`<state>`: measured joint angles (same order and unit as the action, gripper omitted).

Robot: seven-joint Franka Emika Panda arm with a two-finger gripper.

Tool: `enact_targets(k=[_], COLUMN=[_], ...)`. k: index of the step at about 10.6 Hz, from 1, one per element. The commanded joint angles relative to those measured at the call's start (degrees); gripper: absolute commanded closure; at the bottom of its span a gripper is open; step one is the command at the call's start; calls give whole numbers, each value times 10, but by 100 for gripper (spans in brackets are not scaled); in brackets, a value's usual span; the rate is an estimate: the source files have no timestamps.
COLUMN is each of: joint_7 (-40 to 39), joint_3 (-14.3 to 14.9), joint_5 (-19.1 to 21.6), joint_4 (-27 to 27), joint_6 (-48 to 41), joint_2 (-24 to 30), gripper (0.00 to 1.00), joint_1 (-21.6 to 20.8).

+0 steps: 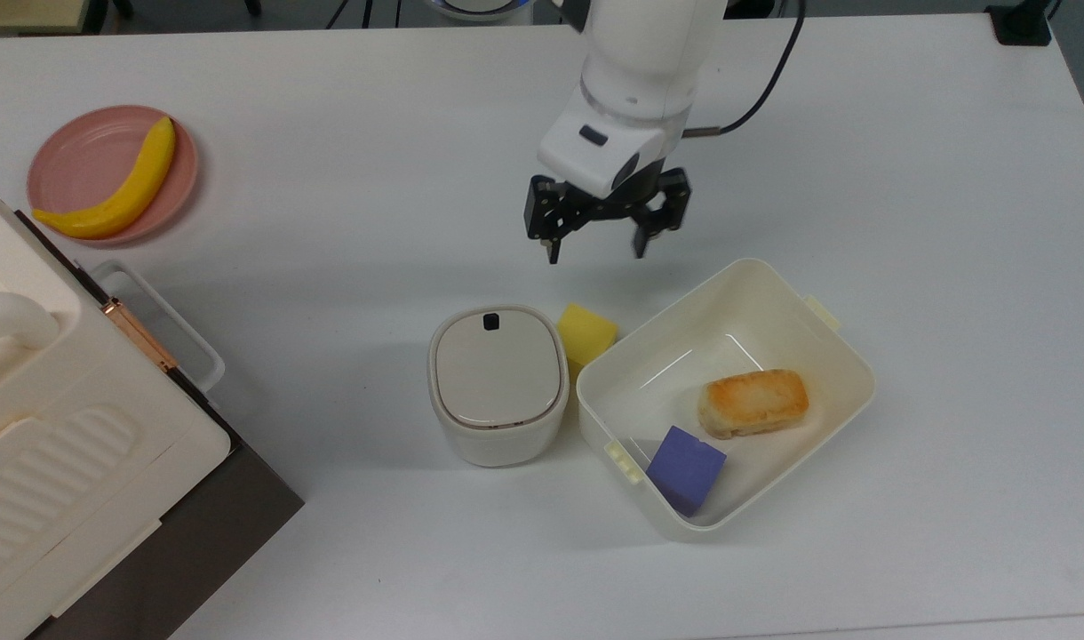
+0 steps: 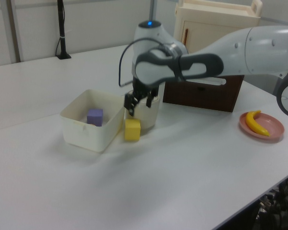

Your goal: Put the bread in the basket

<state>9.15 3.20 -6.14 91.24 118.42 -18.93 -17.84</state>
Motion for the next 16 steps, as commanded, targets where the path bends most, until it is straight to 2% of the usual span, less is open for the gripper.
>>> enact_targets(k=[1,3,5,7,9,11,16], joint_7=[16,48,90,126,130,131,129], joint_3=[2,3,6,3,3,3,7], joint_5=[32,21,-31,-76,-77,-69,-47], joint_4=[-64,-66,-66,-66,-67,-63,-59], joint_6=[22,111,171,187,192,183,-68], joint_2=[-4,-35,-77,-107,-111,-75,-6], gripper=[0,0,0,0,0,0,0], joint_1=[-6,-25,-42,-43,-48,-46,-33])
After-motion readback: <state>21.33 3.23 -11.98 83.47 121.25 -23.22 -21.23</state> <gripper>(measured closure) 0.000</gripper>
